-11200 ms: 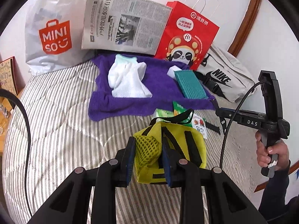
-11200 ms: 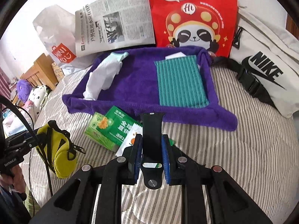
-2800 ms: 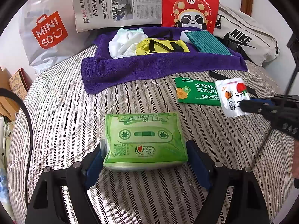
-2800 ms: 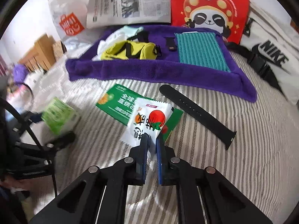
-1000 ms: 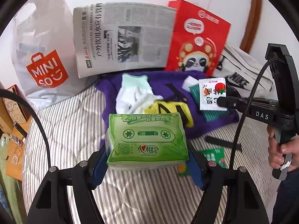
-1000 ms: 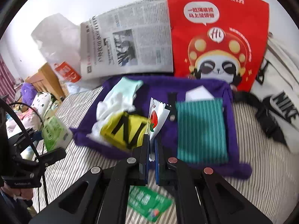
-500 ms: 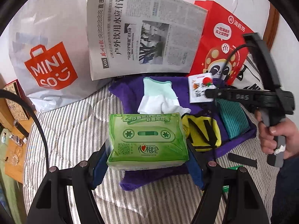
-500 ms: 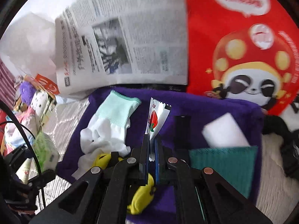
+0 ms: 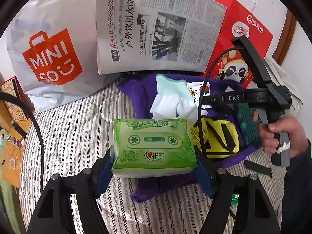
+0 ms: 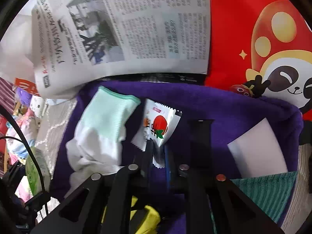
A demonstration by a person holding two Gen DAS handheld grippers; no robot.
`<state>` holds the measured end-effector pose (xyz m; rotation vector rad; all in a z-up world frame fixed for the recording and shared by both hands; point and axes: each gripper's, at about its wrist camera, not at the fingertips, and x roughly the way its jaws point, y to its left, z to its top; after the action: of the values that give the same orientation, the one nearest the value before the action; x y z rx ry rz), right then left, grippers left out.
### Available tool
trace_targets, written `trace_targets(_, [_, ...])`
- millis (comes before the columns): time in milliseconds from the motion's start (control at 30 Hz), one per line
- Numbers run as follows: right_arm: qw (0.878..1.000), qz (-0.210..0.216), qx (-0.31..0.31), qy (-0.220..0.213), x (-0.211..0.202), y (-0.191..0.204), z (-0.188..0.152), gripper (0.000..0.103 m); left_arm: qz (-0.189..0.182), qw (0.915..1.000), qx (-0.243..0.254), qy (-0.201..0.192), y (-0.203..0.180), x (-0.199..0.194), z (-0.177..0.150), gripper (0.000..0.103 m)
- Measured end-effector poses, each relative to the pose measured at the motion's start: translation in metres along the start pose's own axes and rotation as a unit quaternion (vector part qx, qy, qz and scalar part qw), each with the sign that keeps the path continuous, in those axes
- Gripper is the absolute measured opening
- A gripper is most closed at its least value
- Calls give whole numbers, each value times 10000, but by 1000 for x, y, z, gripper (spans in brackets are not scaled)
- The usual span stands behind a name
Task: Organize soft objects
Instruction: 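Lower the snack packet onto the towel and open the right gripper while the left holds the wipes, then lower the green wipe pack onto the towel and open the left gripper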
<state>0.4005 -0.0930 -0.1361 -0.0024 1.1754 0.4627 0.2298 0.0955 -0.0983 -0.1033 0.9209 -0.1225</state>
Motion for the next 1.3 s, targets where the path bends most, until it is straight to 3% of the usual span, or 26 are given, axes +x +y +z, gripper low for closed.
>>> trace_targets(167, [9996, -242, -80, 146, 8, -2, 4, 23, -57, 10000, 14, -17, -2, -5, -1, 72])
trace_targets(300, [9992, -313, -182, 187, 10, 2, 1, 47, -1, 10000, 57, -17, -4, -10, -1, 72])
trace_targets(367, [9987, -406, -255, 153, 8, 7, 0, 53, 4, 10000, 51, -15, -4, -13, -2, 72])
trace_targets(467, [9971, -653, -380, 88, 2, 17, -2, 53, 19, 10000, 38, -15, -4, -18, -5, 72])
trace_targets(600, [9992, -276, -288, -64, -11, 31, -6, 54, 128, 9999, -5, 60, -2, -21, -8, 72])
trace_targets(733, [9988, -264, -316, -281, -33, 37, -16, 54, 158, 9998, -37, 85, -2, -25, -12, 72])
trace_targets(1067, [9968, -247, -186, -740, -110, -5, -73, 61, -58, 9997, 215, 52, -36, -14, 8, 72])
trace_targets(1167, [9960, -274, -44, -844, -124, -24, -83, 61, 63, 9988, 472, 126, -52, -1, 18, 72])
trace_targets(1300, [9959, -237, 28, -871, -136, -35, -106, 61, -87, 9982, 579, 122, -65, 14, 34, 72])
